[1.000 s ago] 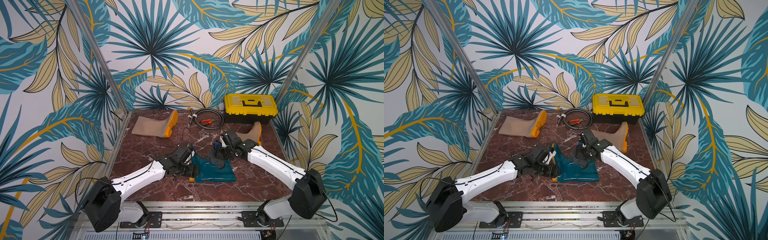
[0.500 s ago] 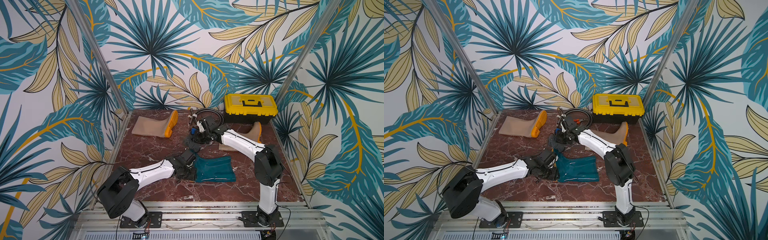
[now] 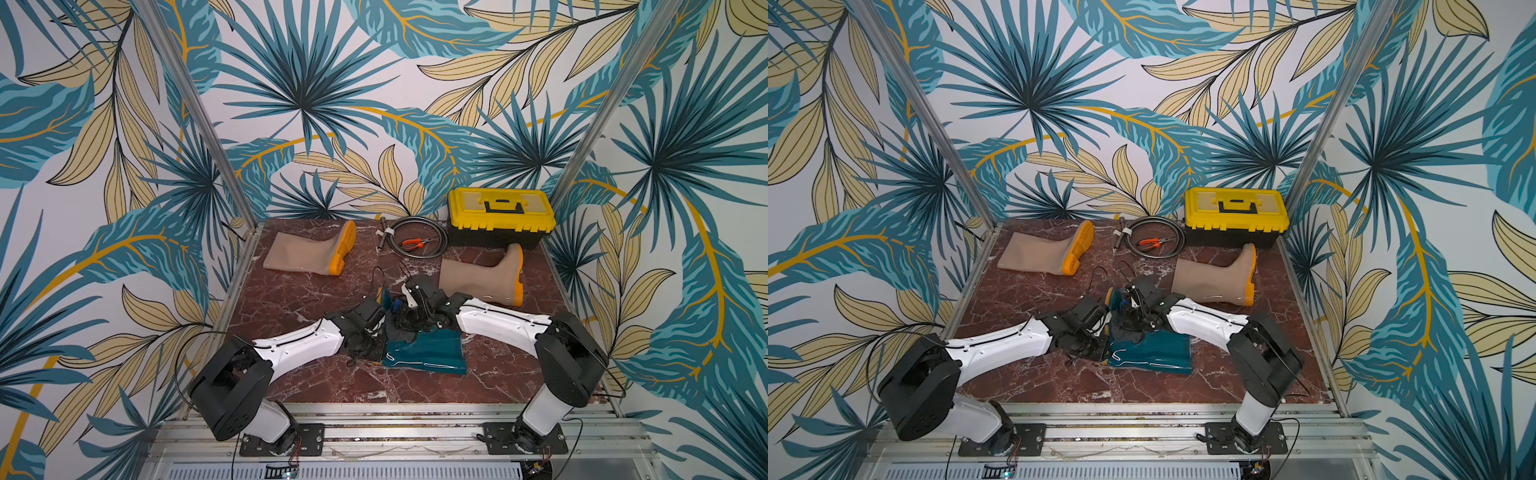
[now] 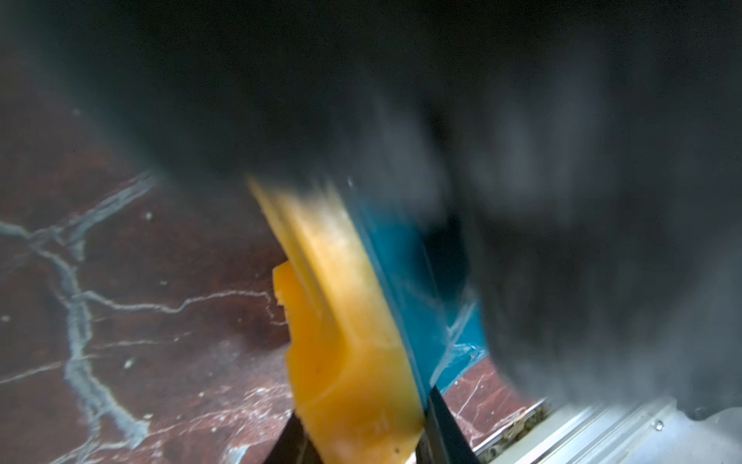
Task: Wipe the rubber boots with a cloth
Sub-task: Wipe the dirt off the rubber boot, then move the rubber boot to the center of the board.
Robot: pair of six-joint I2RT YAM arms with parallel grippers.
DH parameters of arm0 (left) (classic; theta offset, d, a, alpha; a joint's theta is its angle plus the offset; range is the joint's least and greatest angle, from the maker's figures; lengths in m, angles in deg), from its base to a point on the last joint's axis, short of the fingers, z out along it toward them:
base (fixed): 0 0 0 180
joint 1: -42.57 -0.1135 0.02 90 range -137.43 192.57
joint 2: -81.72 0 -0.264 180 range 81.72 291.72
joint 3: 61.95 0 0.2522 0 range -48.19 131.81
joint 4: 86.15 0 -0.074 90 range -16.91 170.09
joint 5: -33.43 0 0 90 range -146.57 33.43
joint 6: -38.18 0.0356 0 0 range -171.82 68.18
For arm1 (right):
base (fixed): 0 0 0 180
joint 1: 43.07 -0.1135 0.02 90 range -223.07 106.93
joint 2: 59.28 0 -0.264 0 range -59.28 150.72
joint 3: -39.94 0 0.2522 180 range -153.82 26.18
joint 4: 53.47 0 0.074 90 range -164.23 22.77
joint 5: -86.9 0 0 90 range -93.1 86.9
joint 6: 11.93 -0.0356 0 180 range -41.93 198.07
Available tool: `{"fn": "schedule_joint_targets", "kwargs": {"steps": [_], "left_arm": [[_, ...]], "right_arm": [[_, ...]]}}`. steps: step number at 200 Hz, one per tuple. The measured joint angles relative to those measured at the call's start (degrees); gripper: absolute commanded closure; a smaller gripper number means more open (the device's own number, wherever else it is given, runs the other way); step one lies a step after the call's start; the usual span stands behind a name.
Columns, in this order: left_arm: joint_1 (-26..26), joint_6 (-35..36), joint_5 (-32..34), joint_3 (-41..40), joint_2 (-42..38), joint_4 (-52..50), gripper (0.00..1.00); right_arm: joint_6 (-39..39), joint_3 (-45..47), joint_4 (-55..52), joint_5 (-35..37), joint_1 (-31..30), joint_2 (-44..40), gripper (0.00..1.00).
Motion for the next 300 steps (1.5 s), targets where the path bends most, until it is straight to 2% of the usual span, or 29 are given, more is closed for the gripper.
{"fn": "schedule_joint_targets", "kwargs": {"steps": [17, 38, 62, 81, 88, 101, 112, 130, 149, 187, 244, 269, 300], "left_arm": [[-0.39, 1.84, -0.50, 0.00, -0.13, -0.50, 1.00], [-0.74, 3.85, -1.07, 0.00, -0.13, -0.50, 1.00], [-0.92, 5.88, -1.22, 0.00, -0.35, -0.48, 1.00], [-1.05, 7.54, -1.09, 0.00, -1.07, -0.50, 1.00], [-1.07, 8.11, -0.92, 0.00, -1.51, -0.57, 0.91], [-1.07, 9.16, -0.44, 0.00, -2.34, -0.59, 0.66], [-1.07, 9.90, 0.15, 0.00, -2.86, -0.59, 0.52], [-1.09, 10.91, 1.60, 0.04, -3.52, 0.13, 0.38], [-1.09, 11.23, 2.80, 0.04, -4.13, 0.70, 0.30], [-1.18, 9.75, 4.24, -2.32, -7.61, 2.58, 0.29], [-1.22, 6.21, 2.32, -8.96, -15.69, 3.21, 0.29], [-1.07, 4.15, -0.02, -10.93, -15.80, 4.87, 0.35], [-1.20, 0.79, -0.87, -12.52, -16.06, 7.43, 0.46]], "right_arm": [[-1.01, 2.32, -1.14, 0.22, -1.64, -2.82, 1.00], [-0.33, 0.87, -4.79, 1.60, -1.95, -4.63, 1.00], [2.54, -6.93, -9.03, 3.15, 0.96, -3.54, 1.00], [4.11, -16.31, -9.42, 3.26, 5.01, 0.98, 1.00], [4.35, -19.76, -9.16, 2.89, 6.38, 3.43, 1.00], [4.48, -25.11, -8.35, 2.27, 8.22, 8.22, 1.00], [4.39, -27.41, -7.45, 1.46, 8.81, 11.47, 1.00], [3.30, -27.17, -6.01, -0.37, 8.61, 15.13, 1.00], [1.90, -23.45, -3.32, -1.16, 7.91, 15.82, 1.00], [0.76, -14.05, 0.79, -0.24, 5.11, 9.46, 1.00], [-4.09, 2.80, -0.04, 4.63, -8.79, -2.05, 1.00], [-5.03, 3.85, -2.60, 6.45, -9.77, -3.21, 1.00], [-3.45, -0.68, -8.37, 8.35, -9.73, -1.16, 1.00]]}}
